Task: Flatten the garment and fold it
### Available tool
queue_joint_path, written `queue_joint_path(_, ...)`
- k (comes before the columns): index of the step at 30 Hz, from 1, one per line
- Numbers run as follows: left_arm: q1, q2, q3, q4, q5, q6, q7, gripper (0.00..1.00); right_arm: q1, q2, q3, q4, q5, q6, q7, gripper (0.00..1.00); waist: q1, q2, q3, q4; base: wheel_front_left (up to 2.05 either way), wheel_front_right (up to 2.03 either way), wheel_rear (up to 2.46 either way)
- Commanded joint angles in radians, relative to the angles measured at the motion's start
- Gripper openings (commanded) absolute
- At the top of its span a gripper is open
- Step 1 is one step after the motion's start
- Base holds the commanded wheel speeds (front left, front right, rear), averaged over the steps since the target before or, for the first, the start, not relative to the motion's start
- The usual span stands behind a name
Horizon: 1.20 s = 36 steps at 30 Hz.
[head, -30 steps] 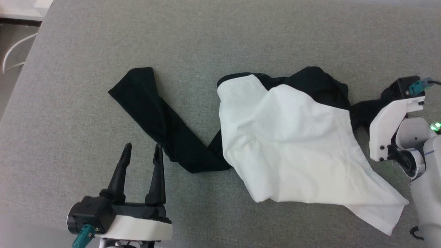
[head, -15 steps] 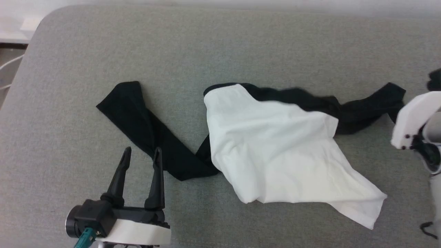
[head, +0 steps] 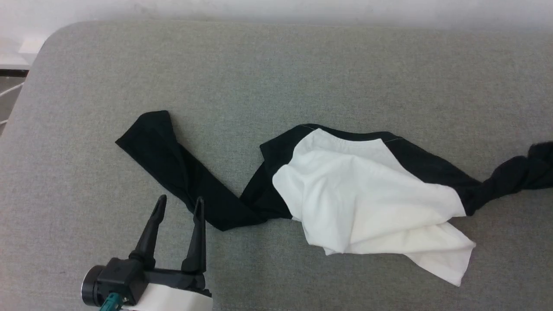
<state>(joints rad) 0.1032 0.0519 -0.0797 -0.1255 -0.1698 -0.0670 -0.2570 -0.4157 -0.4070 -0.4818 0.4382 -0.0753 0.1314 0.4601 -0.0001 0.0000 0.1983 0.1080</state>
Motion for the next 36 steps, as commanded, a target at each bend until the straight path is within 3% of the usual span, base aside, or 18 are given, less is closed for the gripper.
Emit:
queue_joint_path(1, 0.002, -0.002, 0.006, 0.003, 0.013, -0.01, -0.005, 1.0, 0.018, -0.005, -0.041, -0.003, -0.051, -0.001, -0.022, 0.0, 0.0001, 0.0, 0.007, 0.006, 0.0, 0.0, 0.0)
queue_joint_path(7, 0.001, -0.002, 0.023, 0.004, 0.029, -0.024, -0.005, 1.0, 0.029, 0.001, -0.169, -0.023, -0.222, -0.001, -0.09, 0.04, 0.0001, 0.0, 0.022, 0.008, 0.0, 0.0, 0.0)
queue_joint_path(8, 0.001, -0.002, 0.025, 0.005, 0.03, -0.025, -0.005, 1.0, 0.027, 0.018, -0.186, -0.023, -0.235, -0.001, -0.09, 0.47, 0.0001, 0.0, 0.023, 0.006, 0.0, 0.0, 0.0)
queue_joint_path(9, 0.001, -0.002, 0.027, 0.005, 0.03, -0.026, -0.005, 1.0, 0.02, 0.034, -0.204, -0.023, -0.243, -0.001, -0.096, 1.0, 0.0001, 0.0, 0.024, 0.003, 0.0, 0.0, 0.0)
queue_joint_path(16, -0.005, -0.002, 0.022, 0.012, 0.022, -0.03, -0.005, 1.0, -0.024, 0.102, -0.188, 0.026, -0.242, -0.001, -0.07, 1.0, 0.0001, 0.0, 0.013, -0.022, 0.0, 0.0, 0.0)
queue_joint_path(20, -0.003, -0.002, 0.019, 0.017, 0.01, -0.023, -0.005, 1.0, -0.067, 0.128, -0.122, 0.042, -0.176, -0.001, 0.072, 1.0, 0.0001, 0.0, -0.009, -0.041, 0.0, 0.0, 0.0)
queue_joint_path(28, 0.013, -0.002, -0.012, 0.023, -0.027, 0.007, -0.005, 1.0, -0.125, 0.101, 0.065, -0.159, 0.066, -0.001, 0.243, 1.0, 0.0001, 0.0, -0.06, -0.045, 0.0, 0.0, 0.0)
queue_joint_path(32, 0.009, -0.002, -0.024, 0.021, -0.037, 0.014, -0.005, 1.0, -0.135, 0.129, 0.14, -0.251, 0.161, -0.001, 0.266, 1.0, 0.0001, 0.0, -0.058, -0.026, 0.0, 0.0, 0.0)
queue_joint_path(36, -0.001, -0.002, -0.032, 0.018, -0.043, 0.016, -0.005, 1.0, -0.125, 0.181, 0.204, -0.265, 0.21, -0.001, 0.272, 1.0, 0.0001, 0.0, -0.037, 0.004, 0.0, 0.0, 0.0)
